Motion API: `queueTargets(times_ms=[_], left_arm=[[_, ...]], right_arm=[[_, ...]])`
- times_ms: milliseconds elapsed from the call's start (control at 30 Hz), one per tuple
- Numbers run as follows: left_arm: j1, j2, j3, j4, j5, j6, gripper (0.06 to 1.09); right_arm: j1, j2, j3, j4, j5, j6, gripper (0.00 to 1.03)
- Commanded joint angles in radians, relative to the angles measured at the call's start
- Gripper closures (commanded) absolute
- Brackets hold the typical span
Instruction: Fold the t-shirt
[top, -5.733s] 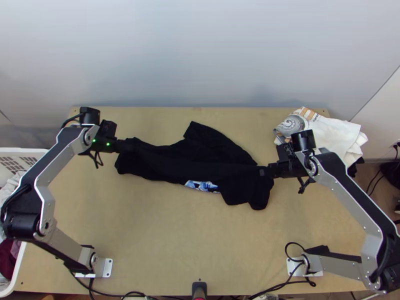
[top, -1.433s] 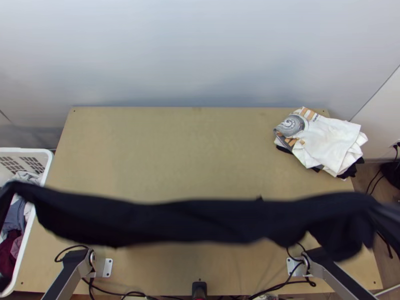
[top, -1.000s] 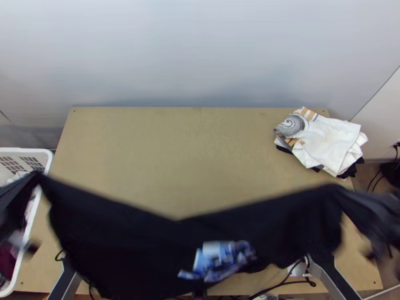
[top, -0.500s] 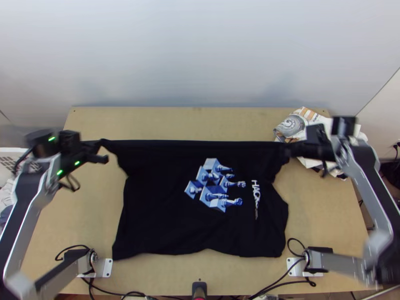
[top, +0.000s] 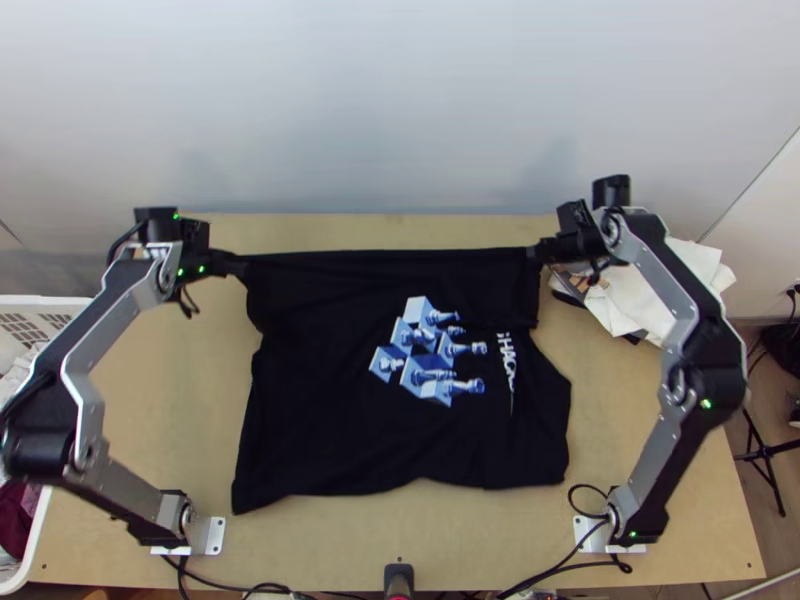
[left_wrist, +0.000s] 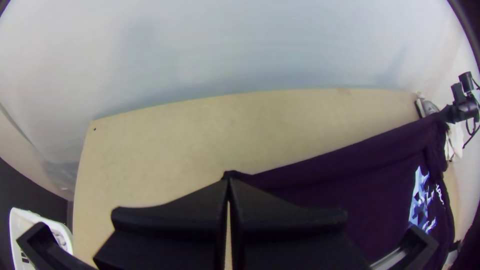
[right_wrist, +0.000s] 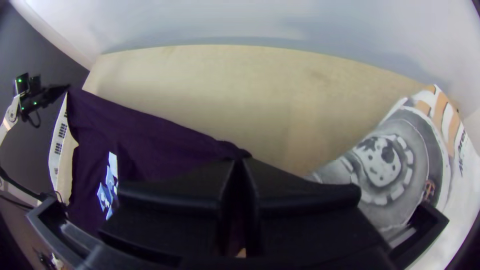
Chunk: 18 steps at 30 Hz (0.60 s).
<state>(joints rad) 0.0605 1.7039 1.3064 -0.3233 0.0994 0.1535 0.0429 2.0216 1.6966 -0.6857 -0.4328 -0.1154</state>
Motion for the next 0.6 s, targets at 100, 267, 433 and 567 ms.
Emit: queueTargets(times_ms=[100, 267, 433, 567], left_arm=[[-0.042, 0.234, 0.234, -0.053, -0.047, 0.035, 1.05], [-0.076, 0.269, 0.238, -0.085, -0.046, 0.041, 1.05], [-0.088, 0.177, 0.168, -0.129, -0.024, 0.006, 1.05], [-0.094, 0.056, 0.079, -0.171, -0.006, 0.0, 1.05]], right_arm=[[0.043, 0.152, 0.167, -0.061, 0.052, 0.036, 1.0], [0.064, 0.143, 0.141, -0.11, 0.052, 0.043, 1.0], [0.072, 0.026, 0.048, -0.141, 0.051, 0.046, 1.0], [0.068, -0.083, -0.075, -0.146, 0.051, 0.051, 1.0]])
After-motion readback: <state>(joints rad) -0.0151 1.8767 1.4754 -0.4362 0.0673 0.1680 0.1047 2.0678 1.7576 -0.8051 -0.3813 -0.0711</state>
